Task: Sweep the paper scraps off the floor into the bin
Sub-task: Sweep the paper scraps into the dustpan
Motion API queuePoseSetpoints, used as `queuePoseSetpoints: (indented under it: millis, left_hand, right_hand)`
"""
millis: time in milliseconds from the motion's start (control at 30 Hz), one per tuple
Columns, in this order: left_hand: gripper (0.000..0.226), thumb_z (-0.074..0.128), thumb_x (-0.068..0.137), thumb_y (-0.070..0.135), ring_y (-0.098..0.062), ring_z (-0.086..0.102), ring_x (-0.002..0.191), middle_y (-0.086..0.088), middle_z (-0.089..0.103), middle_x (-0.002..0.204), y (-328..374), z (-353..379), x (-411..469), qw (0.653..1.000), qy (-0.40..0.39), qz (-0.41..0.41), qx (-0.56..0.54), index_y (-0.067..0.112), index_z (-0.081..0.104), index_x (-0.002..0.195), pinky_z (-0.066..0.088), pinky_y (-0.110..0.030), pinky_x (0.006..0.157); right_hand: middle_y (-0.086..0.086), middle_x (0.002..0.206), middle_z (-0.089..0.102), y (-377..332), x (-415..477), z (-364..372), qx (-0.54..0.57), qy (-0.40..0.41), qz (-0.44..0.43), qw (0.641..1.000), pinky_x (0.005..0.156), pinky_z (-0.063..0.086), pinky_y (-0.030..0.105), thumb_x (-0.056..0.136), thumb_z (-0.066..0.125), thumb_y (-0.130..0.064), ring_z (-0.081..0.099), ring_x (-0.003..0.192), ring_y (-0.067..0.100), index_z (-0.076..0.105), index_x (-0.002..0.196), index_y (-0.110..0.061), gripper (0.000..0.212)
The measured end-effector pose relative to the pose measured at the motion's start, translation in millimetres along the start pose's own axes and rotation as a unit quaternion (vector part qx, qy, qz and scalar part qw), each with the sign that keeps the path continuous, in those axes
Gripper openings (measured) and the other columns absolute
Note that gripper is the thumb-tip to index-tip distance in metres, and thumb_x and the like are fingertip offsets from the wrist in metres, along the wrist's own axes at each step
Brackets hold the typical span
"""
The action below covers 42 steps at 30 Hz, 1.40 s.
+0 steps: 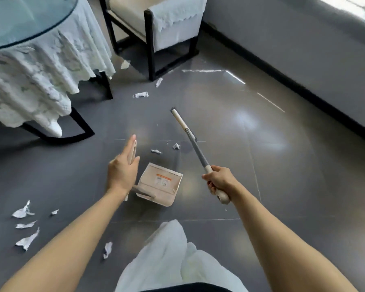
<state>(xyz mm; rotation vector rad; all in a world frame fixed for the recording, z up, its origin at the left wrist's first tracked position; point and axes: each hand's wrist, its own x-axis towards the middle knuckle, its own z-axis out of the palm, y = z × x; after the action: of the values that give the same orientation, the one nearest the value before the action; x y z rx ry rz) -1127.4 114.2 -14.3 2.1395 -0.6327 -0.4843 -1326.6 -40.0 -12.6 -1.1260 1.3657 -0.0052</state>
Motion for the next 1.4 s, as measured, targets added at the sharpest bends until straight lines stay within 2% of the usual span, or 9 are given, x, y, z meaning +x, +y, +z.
queuePoseSetpoints:
  millis: [200,333,467,633,867,933,1033,1267,1400]
  left_hand:
    - [0.061,0.059,0.091,0.007,-0.031,0.06,0.112,-0.008,0.061,0.128,19,48,30,0.997,0.052,-0.032,0.038,0.028,0.039,0.145,0.043,-0.032,0.095]
    - [0.06,0.058,0.092,0.006,-0.026,0.058,0.117,-0.001,0.058,0.133,28,77,48,0.995,0.068,-0.063,0.045,0.029,0.039,0.144,0.04,-0.027,0.095]
    - [0.062,0.058,0.091,0.005,-0.022,0.056,0.121,0.001,0.057,0.134,48,108,71,0.991,0.09,-0.085,0.049,0.03,0.038,0.144,0.036,-0.019,0.096]
    - [0.063,0.062,0.087,-0.001,-0.036,0.063,0.105,-0.006,0.06,0.13,80,146,99,0.979,0.152,-0.1,0.095,0.019,0.042,0.143,0.039,-0.021,0.083]
    - [0.061,0.059,0.091,0.005,-0.034,0.063,0.099,0.0,0.062,0.128,101,166,129,0.955,0.198,-0.196,0.106,0.029,0.04,0.144,0.039,-0.023,0.082]
    - [0.061,0.059,0.09,0.004,-0.032,0.064,0.096,0.0,0.063,0.126,104,171,129,0.949,0.216,-0.195,0.119,0.03,0.042,0.142,0.042,-0.025,0.082]
    - [0.061,0.059,0.089,0.001,-0.024,0.066,0.099,0.013,0.058,0.126,104,183,125,0.95,0.228,-0.184,0.106,0.03,0.045,0.141,0.041,-0.014,0.076]
    - [0.06,0.062,0.086,-0.003,-0.036,0.065,0.098,-0.012,0.066,0.119,106,198,111,0.943,0.259,-0.168,0.122,0.019,0.047,0.14,0.039,-0.018,0.081]
    - [0.059,0.061,0.086,-0.004,-0.037,0.062,0.106,-0.012,0.062,0.127,106,195,109,0.95,0.247,-0.142,0.124,0.016,0.047,0.14,0.041,-0.027,0.087]
  right_hand:
    - [0.005,0.058,0.037,-51,73,-36,-0.034,-0.052,0.018,0.998,0.033,0.03,0.013,0.091,0.054,0.006,0.032,0.027,0.007,0.049,0.103,-0.004,0.016]
    - [0.004,0.056,0.038,-77,111,-53,-0.066,-0.067,0.015,0.995,0.034,0.03,0.015,0.09,0.055,0.006,0.032,0.029,0.009,0.046,0.124,0.015,0.036]
    - [0.005,0.055,0.039,-121,162,-74,-0.12,-0.097,-0.01,0.988,0.033,0.032,0.016,0.09,0.055,0.005,0.034,0.029,0.01,0.046,0.125,0.013,0.037]
    - [0.007,0.048,0.043,-177,240,-97,-0.239,-0.134,-0.031,0.961,0.039,0.036,0.024,0.088,0.056,0.001,0.038,0.036,0.018,0.053,0.115,0.009,0.029]
    - [0.009,0.056,0.045,-238,319,-110,-0.323,-0.205,-0.03,0.923,0.041,0.037,0.026,0.09,0.054,0.001,0.039,0.041,0.018,0.05,0.122,0.005,0.033]
    - [0.008,0.056,0.043,-242,329,-109,-0.324,-0.223,-0.016,0.919,0.039,0.036,0.023,0.093,0.053,0.0,0.037,0.041,0.016,0.051,0.123,0.004,0.031]
    - [0.007,0.056,0.043,-236,334,-108,-0.357,-0.249,-0.004,0.9,0.038,0.036,0.021,0.094,0.051,-0.002,0.037,0.042,0.017,0.053,0.121,0.0,0.028]
    - [0.011,0.08,0.057,-199,306,-129,-0.425,-0.278,0.028,0.861,0.047,0.043,0.026,0.092,0.048,-0.005,0.047,0.052,0.018,0.054,0.116,-0.015,0.027]
    - [0.007,0.066,0.049,-191,278,-147,-0.39,-0.282,0.082,0.873,0.043,0.039,0.023,0.089,0.048,-0.002,0.042,0.047,0.014,0.059,0.11,-0.013,0.025]
